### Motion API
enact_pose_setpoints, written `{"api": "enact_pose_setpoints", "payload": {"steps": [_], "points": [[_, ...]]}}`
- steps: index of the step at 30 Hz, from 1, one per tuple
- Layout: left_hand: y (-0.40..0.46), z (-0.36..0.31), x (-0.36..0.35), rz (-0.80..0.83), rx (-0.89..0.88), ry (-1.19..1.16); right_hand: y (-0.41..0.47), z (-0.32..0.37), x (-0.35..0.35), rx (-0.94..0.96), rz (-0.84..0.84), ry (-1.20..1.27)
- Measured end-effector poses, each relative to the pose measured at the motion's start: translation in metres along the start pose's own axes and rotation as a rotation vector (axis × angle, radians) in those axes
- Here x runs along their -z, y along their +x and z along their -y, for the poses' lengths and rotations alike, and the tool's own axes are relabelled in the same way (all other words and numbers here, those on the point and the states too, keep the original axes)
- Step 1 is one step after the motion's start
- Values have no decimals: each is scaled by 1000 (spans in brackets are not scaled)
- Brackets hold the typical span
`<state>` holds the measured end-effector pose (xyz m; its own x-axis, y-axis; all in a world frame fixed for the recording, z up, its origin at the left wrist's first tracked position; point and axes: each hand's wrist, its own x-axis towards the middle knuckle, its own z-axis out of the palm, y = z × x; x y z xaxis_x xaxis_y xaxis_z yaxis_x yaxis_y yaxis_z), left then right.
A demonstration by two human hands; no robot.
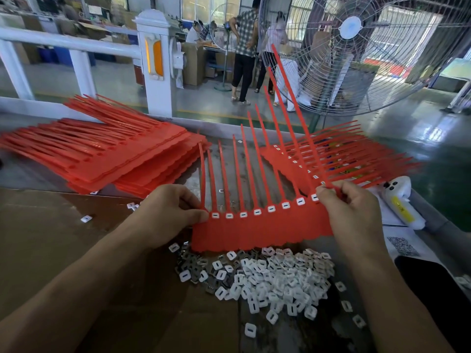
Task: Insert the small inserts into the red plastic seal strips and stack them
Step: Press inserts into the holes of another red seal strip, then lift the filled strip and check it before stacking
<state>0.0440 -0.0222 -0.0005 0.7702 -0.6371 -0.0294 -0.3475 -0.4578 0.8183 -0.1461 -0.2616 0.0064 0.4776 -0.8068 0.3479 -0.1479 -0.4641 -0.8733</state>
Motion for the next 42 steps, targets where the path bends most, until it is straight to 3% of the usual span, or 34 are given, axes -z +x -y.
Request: {"api": "enact_pose_setpoints", "payload": {"steps": [9,17,25,42], "points": [[0,-2,-7,-49,-146,-181,4,-3,6,-11,-136,23],[-2,-3,-19,63,-121,-253,4,-4,7,-1,-251,58],[-3,-7,-10,-36,-300,-324,2,-3,-1,-7,-275,142],[10,11,-14,-300,-320,-396,-1,-10,-15,-53,64,65]]}}
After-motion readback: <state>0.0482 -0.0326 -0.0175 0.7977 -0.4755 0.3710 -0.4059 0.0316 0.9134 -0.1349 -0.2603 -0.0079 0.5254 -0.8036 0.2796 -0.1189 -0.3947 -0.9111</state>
